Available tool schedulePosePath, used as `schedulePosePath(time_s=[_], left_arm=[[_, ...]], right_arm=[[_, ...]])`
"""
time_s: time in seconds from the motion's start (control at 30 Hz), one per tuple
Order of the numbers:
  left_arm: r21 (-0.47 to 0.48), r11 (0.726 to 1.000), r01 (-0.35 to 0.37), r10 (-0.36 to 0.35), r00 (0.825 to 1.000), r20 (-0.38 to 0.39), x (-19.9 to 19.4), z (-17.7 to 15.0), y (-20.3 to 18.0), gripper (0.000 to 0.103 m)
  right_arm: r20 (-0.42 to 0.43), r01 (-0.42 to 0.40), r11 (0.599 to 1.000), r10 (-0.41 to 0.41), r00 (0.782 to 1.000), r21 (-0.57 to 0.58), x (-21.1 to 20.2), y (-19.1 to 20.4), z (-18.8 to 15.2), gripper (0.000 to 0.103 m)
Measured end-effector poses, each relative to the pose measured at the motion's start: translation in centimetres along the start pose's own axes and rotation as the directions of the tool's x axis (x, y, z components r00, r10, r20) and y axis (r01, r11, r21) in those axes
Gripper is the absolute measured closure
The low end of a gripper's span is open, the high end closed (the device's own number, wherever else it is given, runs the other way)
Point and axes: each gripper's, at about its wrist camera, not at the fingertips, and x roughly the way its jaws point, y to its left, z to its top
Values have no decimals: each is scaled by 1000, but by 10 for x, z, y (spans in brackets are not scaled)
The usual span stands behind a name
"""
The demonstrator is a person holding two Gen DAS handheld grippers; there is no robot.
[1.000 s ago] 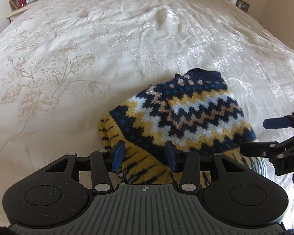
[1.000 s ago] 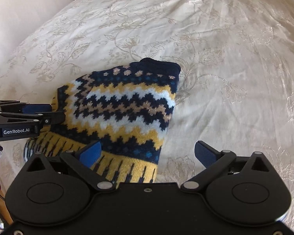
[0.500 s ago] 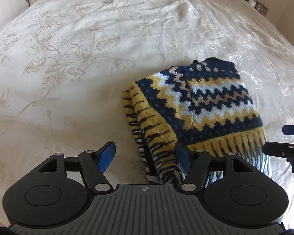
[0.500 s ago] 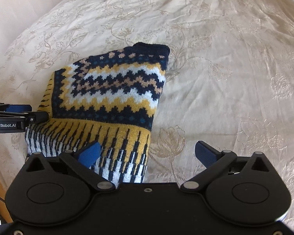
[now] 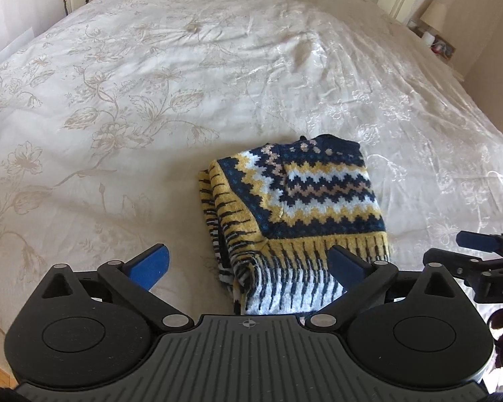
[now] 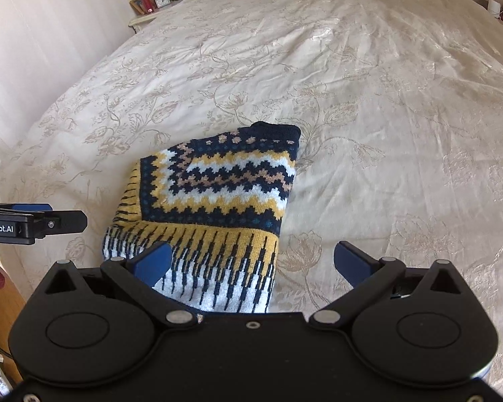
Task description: Fold small clothes
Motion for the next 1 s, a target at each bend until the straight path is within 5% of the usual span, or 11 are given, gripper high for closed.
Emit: schedulePosePath(time_s=[0.2,0.5,0.73,1.0], left_arm=[[84,994,-75,64,989,132,-46,6,-21,2],[80,977,-196,159,928,337,-104,19,-43,2],[76,956,-283,250,923,293,-100,14,-47,2],[58,968,-244,236,964,119,-76,-4,-37,2]], right_arm=[[75,-47,999,48,996,-26,-32,6,1,1],[223,-69,991,94,970,-118,-74,29,6,1],[238,104,987,-73,968,-120,-85,49,6,1],[104,166,980,-155,982,-109,-72,43,-2,1]])
